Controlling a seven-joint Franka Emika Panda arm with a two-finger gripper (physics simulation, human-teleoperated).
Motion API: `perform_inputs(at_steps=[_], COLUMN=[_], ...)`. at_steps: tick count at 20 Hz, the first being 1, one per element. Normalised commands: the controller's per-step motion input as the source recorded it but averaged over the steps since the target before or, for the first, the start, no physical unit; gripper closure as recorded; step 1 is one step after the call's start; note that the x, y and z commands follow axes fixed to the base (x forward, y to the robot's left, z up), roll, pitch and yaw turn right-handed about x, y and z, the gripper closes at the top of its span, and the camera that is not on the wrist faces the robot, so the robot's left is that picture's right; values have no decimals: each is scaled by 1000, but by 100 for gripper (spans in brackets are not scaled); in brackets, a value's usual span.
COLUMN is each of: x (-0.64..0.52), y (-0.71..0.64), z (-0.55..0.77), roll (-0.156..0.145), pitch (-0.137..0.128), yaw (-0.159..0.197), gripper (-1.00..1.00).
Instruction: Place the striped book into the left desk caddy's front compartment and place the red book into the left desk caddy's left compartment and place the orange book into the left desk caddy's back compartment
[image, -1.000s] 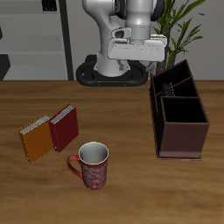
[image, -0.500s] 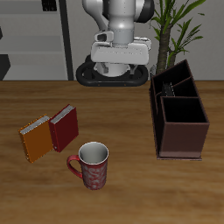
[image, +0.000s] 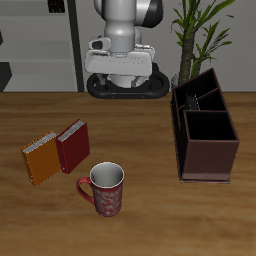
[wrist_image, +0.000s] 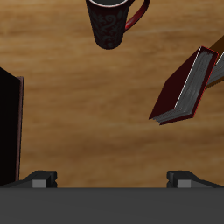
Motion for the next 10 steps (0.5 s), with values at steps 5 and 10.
perform_inputs(at_steps=[5, 10], x=[145, 184], y=[-323, -456], z=[16, 61], roll=[0, -38], pitch=[39, 36], yaw=[12, -29], gripper=[-100, -100])
